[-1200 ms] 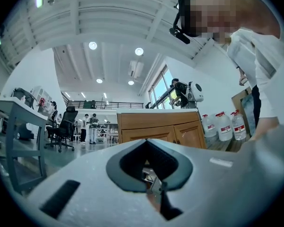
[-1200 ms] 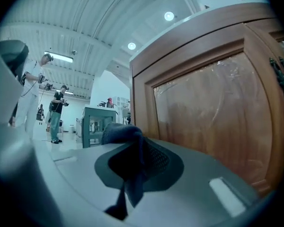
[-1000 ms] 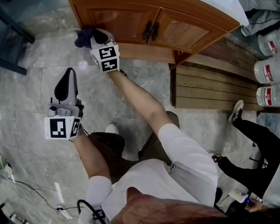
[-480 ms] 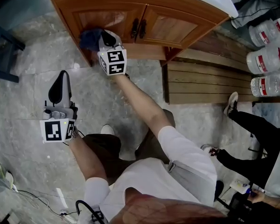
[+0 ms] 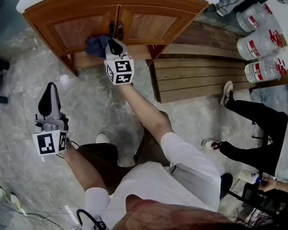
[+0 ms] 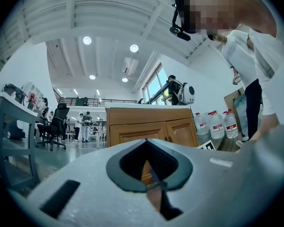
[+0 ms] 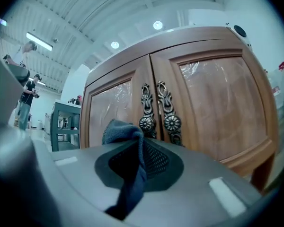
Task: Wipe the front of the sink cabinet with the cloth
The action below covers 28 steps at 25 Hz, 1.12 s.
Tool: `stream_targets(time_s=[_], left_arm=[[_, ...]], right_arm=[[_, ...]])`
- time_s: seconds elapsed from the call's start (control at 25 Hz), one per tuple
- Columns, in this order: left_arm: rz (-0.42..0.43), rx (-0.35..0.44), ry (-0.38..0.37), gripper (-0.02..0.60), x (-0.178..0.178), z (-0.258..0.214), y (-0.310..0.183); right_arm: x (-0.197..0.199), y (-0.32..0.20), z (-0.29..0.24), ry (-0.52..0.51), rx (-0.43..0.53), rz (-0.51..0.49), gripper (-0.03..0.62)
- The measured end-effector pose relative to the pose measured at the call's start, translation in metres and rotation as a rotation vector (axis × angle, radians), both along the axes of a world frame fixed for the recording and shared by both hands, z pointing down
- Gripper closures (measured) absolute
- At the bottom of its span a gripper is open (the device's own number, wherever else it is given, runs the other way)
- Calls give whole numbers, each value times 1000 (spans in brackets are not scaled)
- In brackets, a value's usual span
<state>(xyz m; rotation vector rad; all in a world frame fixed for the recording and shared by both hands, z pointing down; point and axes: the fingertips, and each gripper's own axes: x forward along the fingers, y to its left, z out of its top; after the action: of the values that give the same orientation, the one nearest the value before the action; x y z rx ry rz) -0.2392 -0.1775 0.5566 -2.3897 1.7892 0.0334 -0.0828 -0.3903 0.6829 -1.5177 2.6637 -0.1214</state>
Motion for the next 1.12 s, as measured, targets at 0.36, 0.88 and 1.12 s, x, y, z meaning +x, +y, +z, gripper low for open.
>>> stream_targets(time_s=[0.36, 0.88, 1.12], left_arm=[[24, -7, -18, 580, 13, 2, -5], [59, -32, -48, 580, 31, 9, -9], [68, -45, -71, 580, 36, 6, -8]], right_arm=[[70, -3, 12, 27, 4, 99, 565], [213, -30, 7, 65, 18, 332, 565], [276, -32, -6, 76, 28, 433, 565]])
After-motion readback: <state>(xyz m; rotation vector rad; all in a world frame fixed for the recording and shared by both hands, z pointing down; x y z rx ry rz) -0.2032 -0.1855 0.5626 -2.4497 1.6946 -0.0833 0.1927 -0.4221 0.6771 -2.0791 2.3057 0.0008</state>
